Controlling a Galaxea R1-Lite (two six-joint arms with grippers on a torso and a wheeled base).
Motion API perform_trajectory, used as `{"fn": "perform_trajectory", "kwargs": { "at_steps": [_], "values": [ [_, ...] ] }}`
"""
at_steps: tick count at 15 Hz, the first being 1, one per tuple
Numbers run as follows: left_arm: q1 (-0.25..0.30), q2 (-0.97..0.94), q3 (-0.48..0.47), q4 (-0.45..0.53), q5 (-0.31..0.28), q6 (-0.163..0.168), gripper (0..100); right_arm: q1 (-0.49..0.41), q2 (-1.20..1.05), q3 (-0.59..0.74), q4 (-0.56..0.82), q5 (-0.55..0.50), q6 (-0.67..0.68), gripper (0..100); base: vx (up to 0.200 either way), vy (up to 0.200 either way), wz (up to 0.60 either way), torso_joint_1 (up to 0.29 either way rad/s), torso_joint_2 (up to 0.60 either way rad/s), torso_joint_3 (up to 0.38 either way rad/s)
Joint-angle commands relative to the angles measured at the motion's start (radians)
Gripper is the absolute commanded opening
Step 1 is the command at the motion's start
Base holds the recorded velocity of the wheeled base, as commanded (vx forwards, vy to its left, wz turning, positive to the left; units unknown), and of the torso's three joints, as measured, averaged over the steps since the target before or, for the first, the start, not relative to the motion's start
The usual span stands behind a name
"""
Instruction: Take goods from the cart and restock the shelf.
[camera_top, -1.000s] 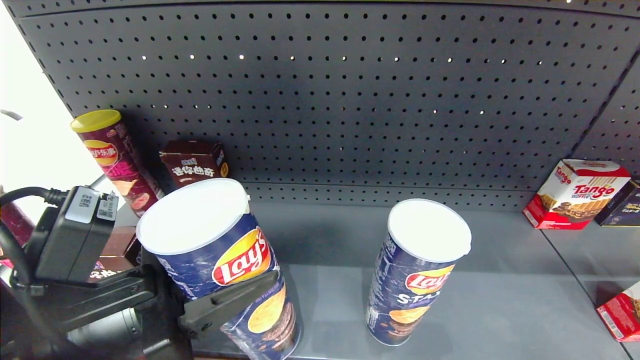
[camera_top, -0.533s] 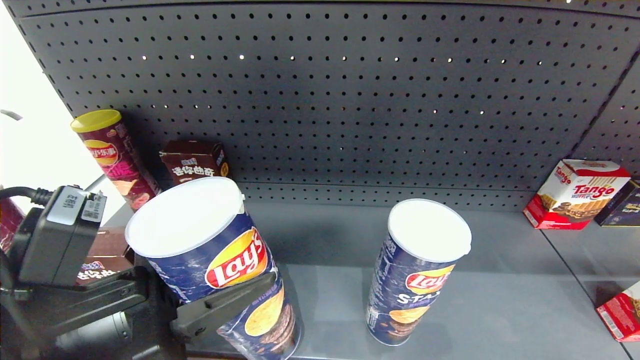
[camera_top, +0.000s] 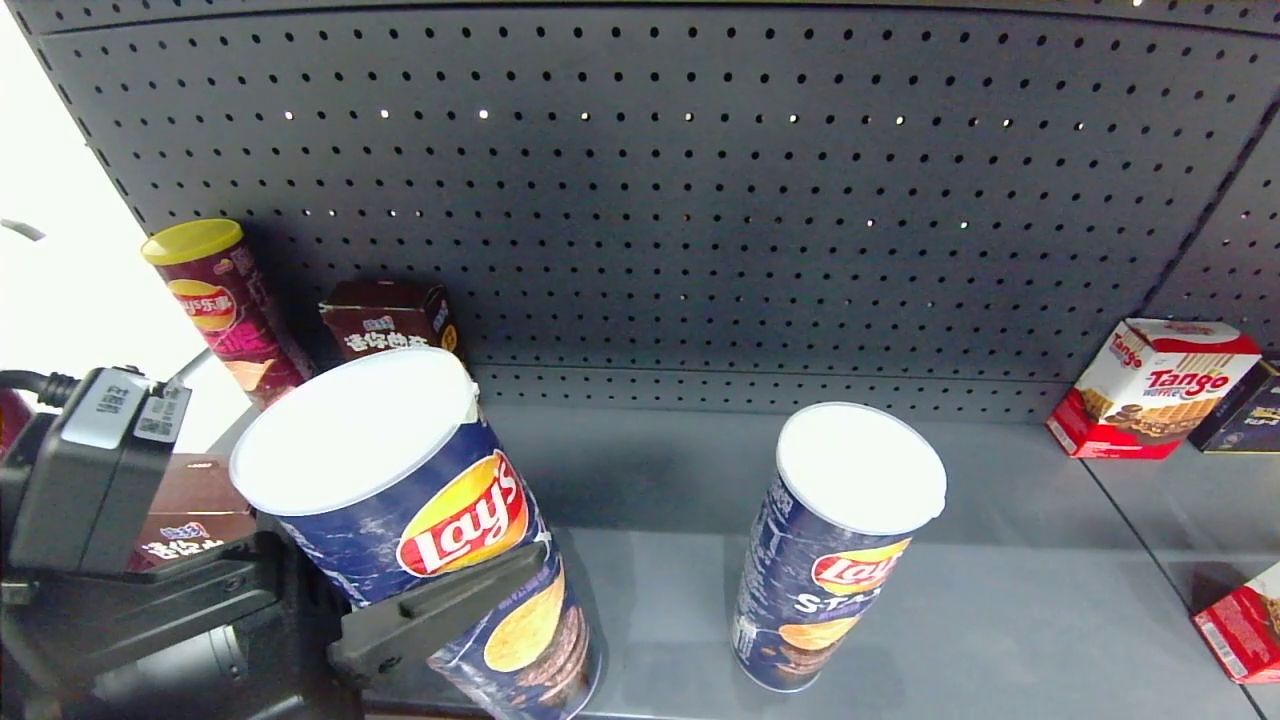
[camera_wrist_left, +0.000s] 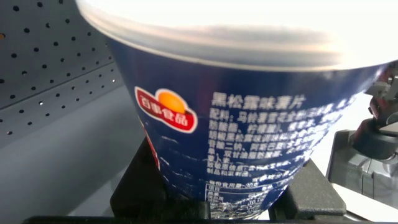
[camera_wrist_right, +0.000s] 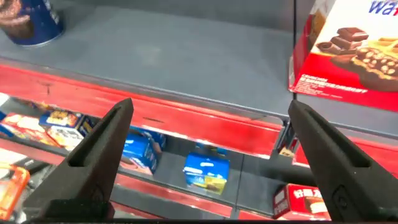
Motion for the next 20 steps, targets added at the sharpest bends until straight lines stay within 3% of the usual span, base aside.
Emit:
{"fn": "perform_trajectory", "kwargs": {
  "at_steps": [1,3,4,5,6,7,12,14,17,20],
  "values": [
    [0.0,-0.003,-0.005,0.0,0.0,-0.001,0,0.0,0.006,0.001,0.0,0.001,0.002,100,0.0,0.0,0.0,0.0,0.0,0.0],
    [0.001,-0.017,-0.002,0.003,0.0,-0.001,0,-0.002,0.006,0.001,0.0,0.001,0.003,100,0.0,0.0,0.0,0.0,0.0,0.0],
    [0.0,-0.018,-0.002,0.006,0.0,-0.002,0,-0.055,0.011,-0.001,0.002,0.003,0.005,100,0.0,0.0,0.0,0.0,0.0,0.0],
    [0.0,-0.018,-0.005,0.008,-0.011,-0.004,0,-0.18,0.003,-0.001,0.002,0.003,0.003,100,0.0,0.0,0.0,0.0,0.0,0.0],
    [0.001,-0.017,-0.011,0.008,-0.023,-0.004,0,-0.226,-0.009,-0.001,0.002,0.003,0.003,100,0.0,0.0,0.0,0.0,0.0,0.0],
    [0.009,-0.015,-0.025,0.009,-0.04,-0.005,0,-0.215,-0.09,0.001,-0.001,0.004,0.008,100,0.0,0.0,0.0,0.0,0.0,0.0],
    [0.009,-0.011,-0.098,0.038,-0.037,-0.01,0,-0.213,-0.089,0.001,-0.001,0.003,0.006,100,0.0,0.0,0.0,0.0,0.0,0.0],
    [0.0,-0.012,-0.152,0.157,-0.049,-0.016,0,-0.213,-0.089,0.001,-0.001,0.003,0.006,100,0.0,0.0,0.0,0.0,0.0,0.0],
    [0.013,0.031,-0.355,0.356,-0.052,-0.016,0,-0.213,-0.089,0.001,-0.001,0.004,0.006,100,0.0,0.0,0.0,0.0,0.0,0.0],
    [0.01,0.054,-0.419,0.399,-0.057,-0.01,0,-0.213,-0.089,0.001,-0.001,0.003,0.006,100,0.0,0.0,0.0,0.0,0.0,0.0]
  ]
}}
